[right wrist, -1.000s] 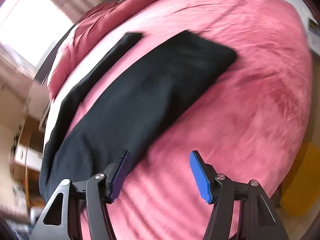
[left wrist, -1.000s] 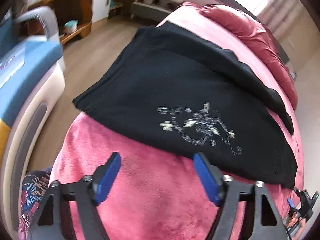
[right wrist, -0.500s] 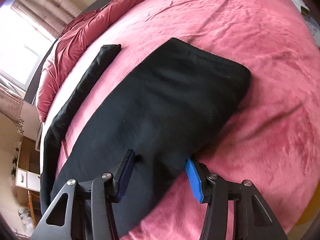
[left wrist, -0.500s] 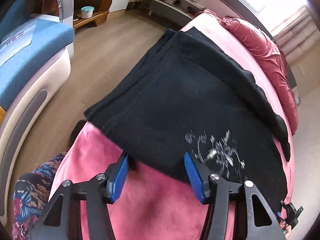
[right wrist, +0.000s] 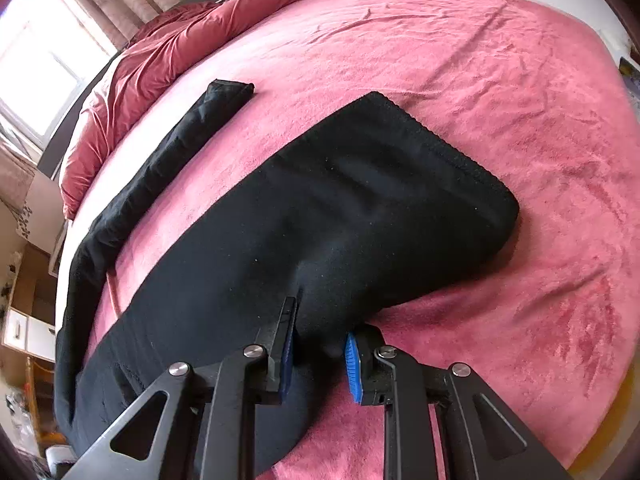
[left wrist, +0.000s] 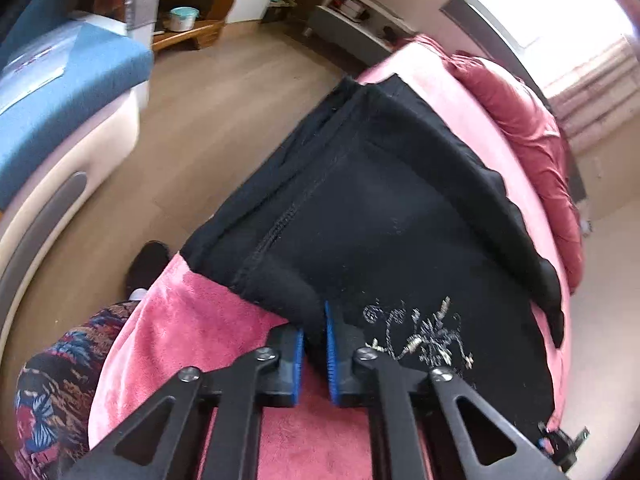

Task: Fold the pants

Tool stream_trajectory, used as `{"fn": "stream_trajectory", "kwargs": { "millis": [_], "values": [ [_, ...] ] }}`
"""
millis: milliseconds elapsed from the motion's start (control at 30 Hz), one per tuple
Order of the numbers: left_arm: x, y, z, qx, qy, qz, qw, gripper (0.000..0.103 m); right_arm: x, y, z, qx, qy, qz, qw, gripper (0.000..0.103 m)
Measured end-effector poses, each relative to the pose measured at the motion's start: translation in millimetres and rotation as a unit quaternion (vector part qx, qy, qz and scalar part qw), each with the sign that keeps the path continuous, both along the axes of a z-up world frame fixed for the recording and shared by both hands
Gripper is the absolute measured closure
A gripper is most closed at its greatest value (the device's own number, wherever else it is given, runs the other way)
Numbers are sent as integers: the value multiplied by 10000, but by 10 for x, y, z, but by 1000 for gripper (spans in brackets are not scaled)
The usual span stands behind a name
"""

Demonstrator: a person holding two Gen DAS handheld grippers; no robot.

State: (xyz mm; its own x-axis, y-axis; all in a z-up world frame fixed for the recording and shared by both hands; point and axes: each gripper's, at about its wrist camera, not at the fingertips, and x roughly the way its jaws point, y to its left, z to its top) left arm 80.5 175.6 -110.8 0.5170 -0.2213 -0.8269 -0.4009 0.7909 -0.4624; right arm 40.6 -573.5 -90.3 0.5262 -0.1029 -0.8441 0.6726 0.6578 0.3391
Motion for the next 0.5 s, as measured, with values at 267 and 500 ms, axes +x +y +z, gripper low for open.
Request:
{"fn": "stream_trajectory", "kwargs": {
  "millis": [267, 500],
  "values": [
    [-74, -88, 178, 257, -159, -234, 9993, 97, -13, 44, 114, -249, 19, 182, 9995, 85],
    [-397, -80, 457, 129, -499, -286, 9983, 97, -180, 25, 388, -524, -129, 304, 9981, 86]
  ]
}}
